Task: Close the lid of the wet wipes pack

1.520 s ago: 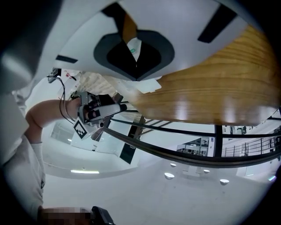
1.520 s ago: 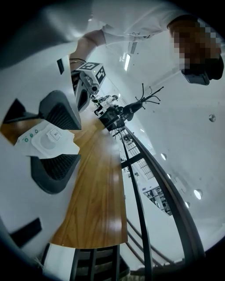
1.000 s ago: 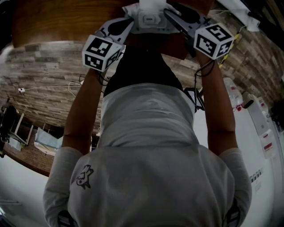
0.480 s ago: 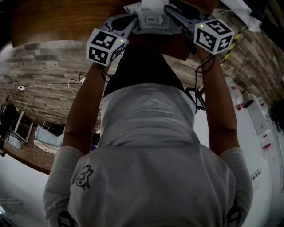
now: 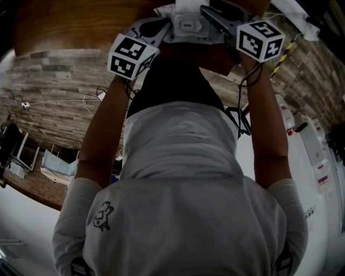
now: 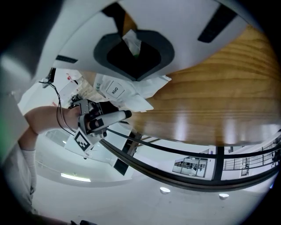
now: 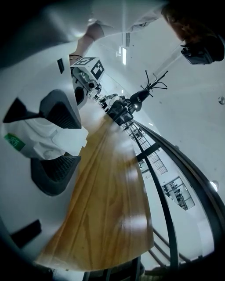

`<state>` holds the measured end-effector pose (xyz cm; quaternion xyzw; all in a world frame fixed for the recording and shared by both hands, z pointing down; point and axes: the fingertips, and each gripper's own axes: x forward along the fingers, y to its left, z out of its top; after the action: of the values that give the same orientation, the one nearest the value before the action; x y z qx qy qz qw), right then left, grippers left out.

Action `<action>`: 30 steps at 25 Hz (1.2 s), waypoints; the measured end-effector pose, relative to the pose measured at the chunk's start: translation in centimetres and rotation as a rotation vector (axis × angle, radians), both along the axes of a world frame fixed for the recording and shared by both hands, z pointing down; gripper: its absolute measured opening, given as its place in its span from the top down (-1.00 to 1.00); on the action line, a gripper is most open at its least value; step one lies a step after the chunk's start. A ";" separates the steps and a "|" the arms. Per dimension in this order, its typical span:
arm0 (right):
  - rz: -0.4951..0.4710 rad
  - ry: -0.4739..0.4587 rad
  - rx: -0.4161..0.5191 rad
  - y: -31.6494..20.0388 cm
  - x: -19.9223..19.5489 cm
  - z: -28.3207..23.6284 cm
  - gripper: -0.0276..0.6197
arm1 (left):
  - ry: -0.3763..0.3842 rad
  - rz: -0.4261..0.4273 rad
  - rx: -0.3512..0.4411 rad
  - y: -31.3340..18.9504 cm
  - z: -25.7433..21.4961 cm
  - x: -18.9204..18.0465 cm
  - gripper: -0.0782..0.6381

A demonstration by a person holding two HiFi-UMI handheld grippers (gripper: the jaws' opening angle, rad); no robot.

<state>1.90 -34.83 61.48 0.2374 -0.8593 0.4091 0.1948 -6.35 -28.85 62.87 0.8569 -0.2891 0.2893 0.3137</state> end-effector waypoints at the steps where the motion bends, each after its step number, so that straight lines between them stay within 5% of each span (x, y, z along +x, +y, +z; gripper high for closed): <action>1: -0.002 0.003 -0.003 0.0 -0.1 0.1 0.36 | -0.001 0.001 -0.001 0.0 0.0 0.0 0.75; 30: -0.021 0.005 0.014 -0.2 -0.9 -1.0 0.33 | -0.005 0.010 -0.001 0.0 0.1 0.0 0.74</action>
<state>1.04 -34.99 60.52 0.2307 -0.8641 0.4002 0.1998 -6.34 -28.88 63.01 0.8573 -0.2855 0.2934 0.3121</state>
